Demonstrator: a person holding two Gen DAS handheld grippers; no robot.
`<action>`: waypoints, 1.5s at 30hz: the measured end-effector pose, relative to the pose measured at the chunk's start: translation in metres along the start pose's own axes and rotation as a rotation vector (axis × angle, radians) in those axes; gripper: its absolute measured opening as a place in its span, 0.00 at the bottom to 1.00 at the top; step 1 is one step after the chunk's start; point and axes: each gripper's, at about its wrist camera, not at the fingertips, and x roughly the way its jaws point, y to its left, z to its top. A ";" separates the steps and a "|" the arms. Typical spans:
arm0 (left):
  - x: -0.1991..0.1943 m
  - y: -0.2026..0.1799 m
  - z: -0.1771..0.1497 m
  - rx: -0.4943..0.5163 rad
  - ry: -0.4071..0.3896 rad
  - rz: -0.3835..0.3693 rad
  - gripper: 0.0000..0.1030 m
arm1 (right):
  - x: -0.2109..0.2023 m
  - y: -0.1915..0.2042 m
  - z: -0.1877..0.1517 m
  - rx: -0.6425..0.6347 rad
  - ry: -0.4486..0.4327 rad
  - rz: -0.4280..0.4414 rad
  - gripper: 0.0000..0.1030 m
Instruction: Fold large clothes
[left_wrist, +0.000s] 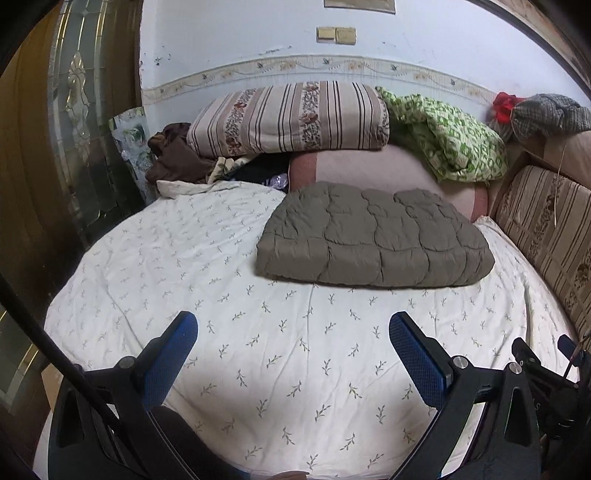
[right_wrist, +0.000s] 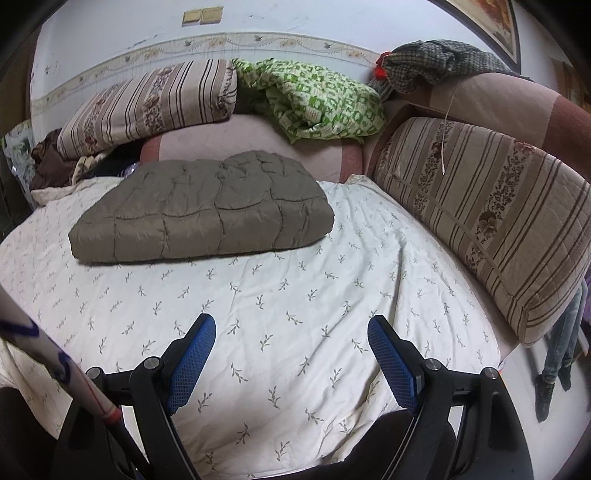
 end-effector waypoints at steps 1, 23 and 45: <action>0.003 0.000 -0.001 0.001 0.009 -0.001 1.00 | 0.002 0.001 0.000 -0.002 0.004 -0.002 0.85; 0.014 -0.011 -0.006 0.020 0.008 -0.019 1.00 | 0.023 0.007 -0.004 -0.016 0.068 0.000 0.85; 0.020 -0.016 -0.013 0.052 0.038 -0.013 1.00 | 0.031 0.013 -0.011 -0.049 0.113 -0.024 0.85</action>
